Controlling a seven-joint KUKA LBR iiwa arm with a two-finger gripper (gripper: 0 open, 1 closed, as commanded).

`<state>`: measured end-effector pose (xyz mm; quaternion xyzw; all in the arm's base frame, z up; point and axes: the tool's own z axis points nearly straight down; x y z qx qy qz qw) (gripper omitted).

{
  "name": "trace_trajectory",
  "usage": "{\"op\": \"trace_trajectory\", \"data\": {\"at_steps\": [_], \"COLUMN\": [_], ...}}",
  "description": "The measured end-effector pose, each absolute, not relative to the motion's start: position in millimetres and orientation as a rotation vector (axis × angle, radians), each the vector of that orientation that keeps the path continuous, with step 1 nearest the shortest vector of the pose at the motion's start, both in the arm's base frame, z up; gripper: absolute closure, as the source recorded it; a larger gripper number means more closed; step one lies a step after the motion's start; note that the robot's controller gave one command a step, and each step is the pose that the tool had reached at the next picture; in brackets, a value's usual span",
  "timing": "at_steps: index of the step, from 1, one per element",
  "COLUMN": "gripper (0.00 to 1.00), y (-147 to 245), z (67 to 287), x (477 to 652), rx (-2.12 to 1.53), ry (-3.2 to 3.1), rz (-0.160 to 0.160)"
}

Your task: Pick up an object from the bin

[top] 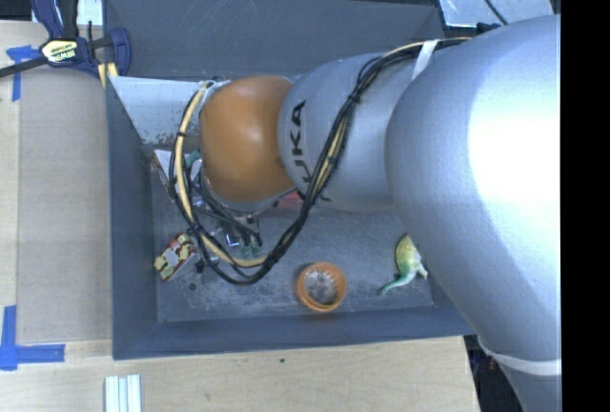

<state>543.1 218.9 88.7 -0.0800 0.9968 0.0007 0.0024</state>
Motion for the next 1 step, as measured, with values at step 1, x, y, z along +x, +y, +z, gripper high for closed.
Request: {"op": "trace_trajectory", "data": {"at_steps": [1], "gripper": [0.00], "y": [238.0], "z": [100.8], "x": [521.1], "rx": [-0.404], "ry": [3.111], "rz": [0.004]}}
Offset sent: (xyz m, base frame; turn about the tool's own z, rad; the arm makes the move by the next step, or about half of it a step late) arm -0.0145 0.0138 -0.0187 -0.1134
